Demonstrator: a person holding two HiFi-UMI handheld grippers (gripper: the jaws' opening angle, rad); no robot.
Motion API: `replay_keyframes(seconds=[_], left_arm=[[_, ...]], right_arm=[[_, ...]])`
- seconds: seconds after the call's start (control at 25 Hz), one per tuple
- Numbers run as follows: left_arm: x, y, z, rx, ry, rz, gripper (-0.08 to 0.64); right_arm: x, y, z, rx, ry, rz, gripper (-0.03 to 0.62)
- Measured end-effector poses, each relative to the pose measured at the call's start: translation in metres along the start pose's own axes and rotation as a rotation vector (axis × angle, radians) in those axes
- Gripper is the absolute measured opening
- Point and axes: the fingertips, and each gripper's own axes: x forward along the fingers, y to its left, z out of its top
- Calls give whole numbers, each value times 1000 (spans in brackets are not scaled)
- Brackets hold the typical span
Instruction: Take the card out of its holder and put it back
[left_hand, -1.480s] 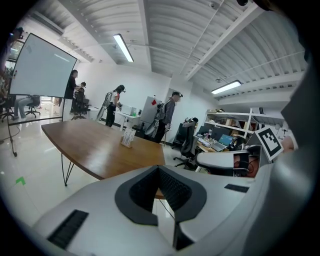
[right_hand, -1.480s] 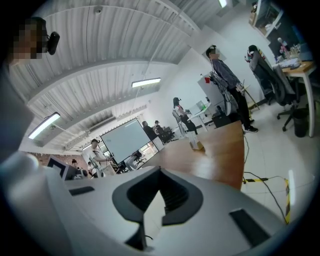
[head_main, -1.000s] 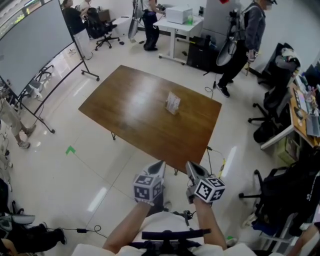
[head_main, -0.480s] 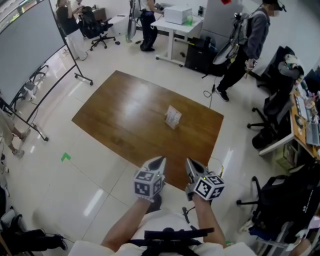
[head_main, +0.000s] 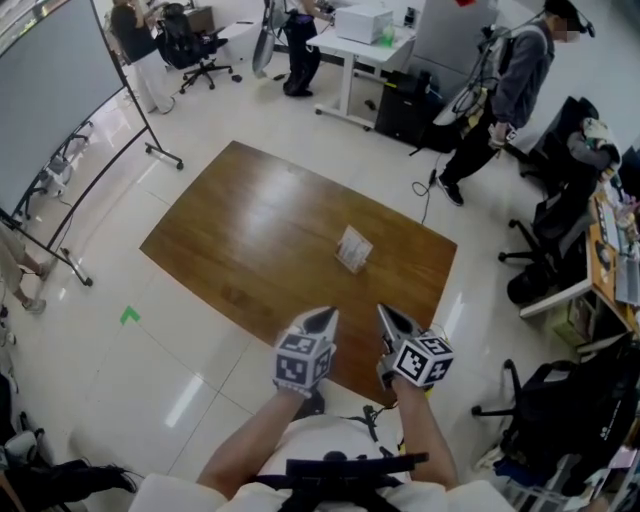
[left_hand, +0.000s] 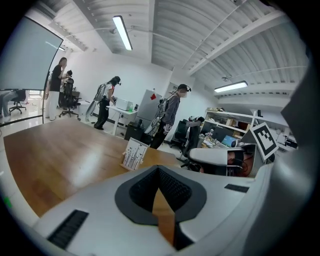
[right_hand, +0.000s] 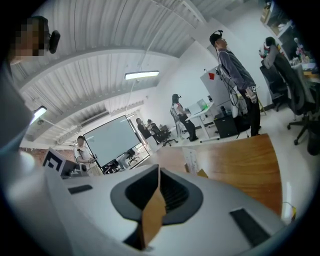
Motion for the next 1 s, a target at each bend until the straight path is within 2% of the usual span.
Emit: replay_keyframes(seconds=[0.2, 0.64, 1.0], left_arm=[[22, 12, 10, 15, 17, -19, -5], [64, 28, 14, 20, 68, -66, -5], [98, 38, 10, 29, 116, -80, -5]], right_arm=[[28, -21, 12, -25, 11, -18, 39], [96, -75, 23, -124, 84, -71, 198], [143, -115, 21, -210, 125, -58, 198]])
